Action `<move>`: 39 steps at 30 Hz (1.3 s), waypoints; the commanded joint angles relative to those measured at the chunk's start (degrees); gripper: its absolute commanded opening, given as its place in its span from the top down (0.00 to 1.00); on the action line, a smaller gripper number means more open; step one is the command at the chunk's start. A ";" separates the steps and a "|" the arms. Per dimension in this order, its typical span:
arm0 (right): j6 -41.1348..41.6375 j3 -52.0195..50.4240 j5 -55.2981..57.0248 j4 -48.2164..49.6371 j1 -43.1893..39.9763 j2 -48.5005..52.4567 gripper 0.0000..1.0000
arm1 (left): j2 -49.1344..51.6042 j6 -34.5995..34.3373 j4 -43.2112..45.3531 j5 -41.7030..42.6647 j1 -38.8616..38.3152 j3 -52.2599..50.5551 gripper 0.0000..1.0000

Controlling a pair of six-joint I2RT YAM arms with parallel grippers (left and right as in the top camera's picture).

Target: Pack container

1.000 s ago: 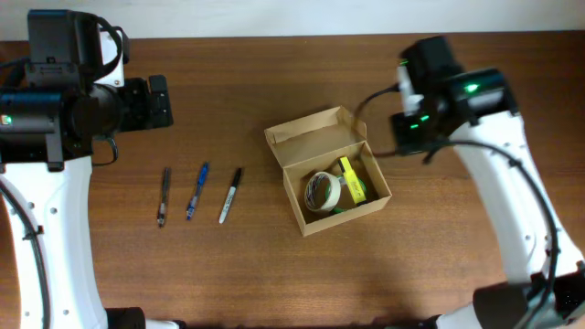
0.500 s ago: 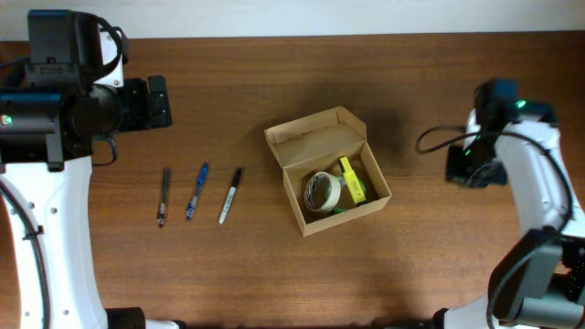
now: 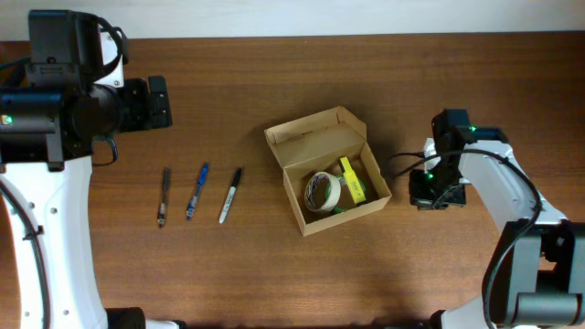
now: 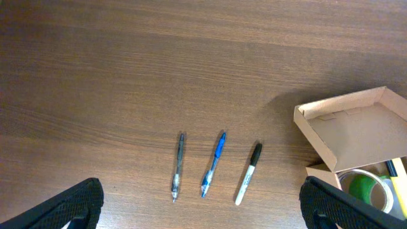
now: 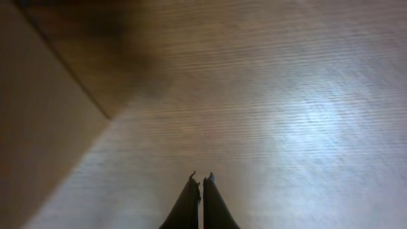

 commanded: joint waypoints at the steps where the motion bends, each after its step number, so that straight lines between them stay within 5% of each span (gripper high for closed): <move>1: -0.52 -0.11 -2.97 2.10 0.85 -0.09 0.96 | -0.68 1.11 0.11 -0.59 0.20 0.68 0.01; 10: 2.67 -0.13 -21.16 17.09 0.85 -0.09 0.96 | -0.68 1.11 0.13 -0.42 0.20 0.68 0.01; 24: 3.17 -0.15 -21.99 9.27 2.45 -0.09 0.96 | -0.68 1.11 0.61 -0.44 0.20 0.68 0.01; 39: 7.52 -0.15 -18.45 8.92 13.33 -0.09 0.96 | -0.68 1.11 0.57 -0.44 0.20 0.68 0.01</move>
